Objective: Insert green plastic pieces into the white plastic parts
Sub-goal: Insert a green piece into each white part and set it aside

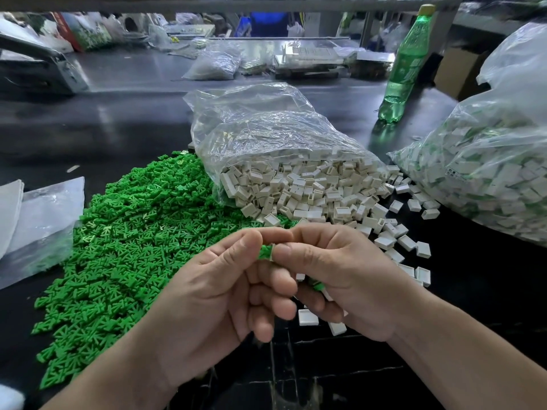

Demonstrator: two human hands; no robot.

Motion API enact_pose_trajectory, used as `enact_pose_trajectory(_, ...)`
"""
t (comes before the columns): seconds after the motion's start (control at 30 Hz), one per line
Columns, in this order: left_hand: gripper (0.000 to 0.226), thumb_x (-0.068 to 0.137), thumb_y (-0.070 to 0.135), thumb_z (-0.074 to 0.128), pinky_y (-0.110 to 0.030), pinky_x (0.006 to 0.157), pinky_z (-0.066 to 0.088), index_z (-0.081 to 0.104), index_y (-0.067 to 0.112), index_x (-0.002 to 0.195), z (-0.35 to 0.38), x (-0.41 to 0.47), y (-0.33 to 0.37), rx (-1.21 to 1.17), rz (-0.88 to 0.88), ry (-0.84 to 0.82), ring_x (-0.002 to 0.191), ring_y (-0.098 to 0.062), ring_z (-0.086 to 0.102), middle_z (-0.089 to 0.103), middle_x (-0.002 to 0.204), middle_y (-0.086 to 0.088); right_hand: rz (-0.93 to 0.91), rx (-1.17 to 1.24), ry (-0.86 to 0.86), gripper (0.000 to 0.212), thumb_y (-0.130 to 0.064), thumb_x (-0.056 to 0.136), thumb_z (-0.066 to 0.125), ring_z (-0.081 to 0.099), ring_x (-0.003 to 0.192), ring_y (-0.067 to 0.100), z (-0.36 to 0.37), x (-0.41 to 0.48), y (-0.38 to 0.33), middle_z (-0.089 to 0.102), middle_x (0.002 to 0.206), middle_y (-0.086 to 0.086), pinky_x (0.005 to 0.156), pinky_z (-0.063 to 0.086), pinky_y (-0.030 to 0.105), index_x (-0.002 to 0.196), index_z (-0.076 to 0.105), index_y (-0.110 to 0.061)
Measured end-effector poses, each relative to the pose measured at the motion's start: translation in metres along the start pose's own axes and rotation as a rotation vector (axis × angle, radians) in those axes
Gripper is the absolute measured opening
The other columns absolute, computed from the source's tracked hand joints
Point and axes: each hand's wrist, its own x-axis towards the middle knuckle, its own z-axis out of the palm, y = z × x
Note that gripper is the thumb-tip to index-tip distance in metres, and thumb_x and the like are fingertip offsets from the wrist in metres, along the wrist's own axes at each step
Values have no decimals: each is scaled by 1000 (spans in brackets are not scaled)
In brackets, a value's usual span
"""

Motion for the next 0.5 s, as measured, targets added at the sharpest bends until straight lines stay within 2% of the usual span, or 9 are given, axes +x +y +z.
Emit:
enact_pose_trajectory(0.07,42,79,30,80,-26,44,55,68,5,111,-1,1,-1,-48,-28,23,57,-24,69,68,73,-18,21,-14,-11,38,-28,86,69,45,42,9,0,0,-1,61,67,3,31,31,16,99,63,6)
enact_pose_trajectory(0.2,34,74,25,85,-26,40,54,71,7,100,-4,1,-2,-90,-61,72,49,-24,67,67,66,-18,36,-76,-17,29,-30,85,70,46,43,11,1,-1,-2,61,70,9,32,32,18,89,66,-2)
enact_pose_trajectory(0.4,38,64,26,91,-23,37,51,73,10,94,-3,4,-8,-95,-2,126,44,-20,64,65,60,-13,47,-62,13,37,-33,86,70,46,45,13,5,0,-2,61,73,11,33,31,17,93,62,2)
enact_pose_trajectory(0.5,32,75,26,85,-24,41,53,74,11,101,-3,3,-12,-151,41,76,51,-20,67,68,65,-11,24,-46,30,36,-30,92,70,45,43,10,8,0,-4,60,70,7,33,31,17,101,62,4)
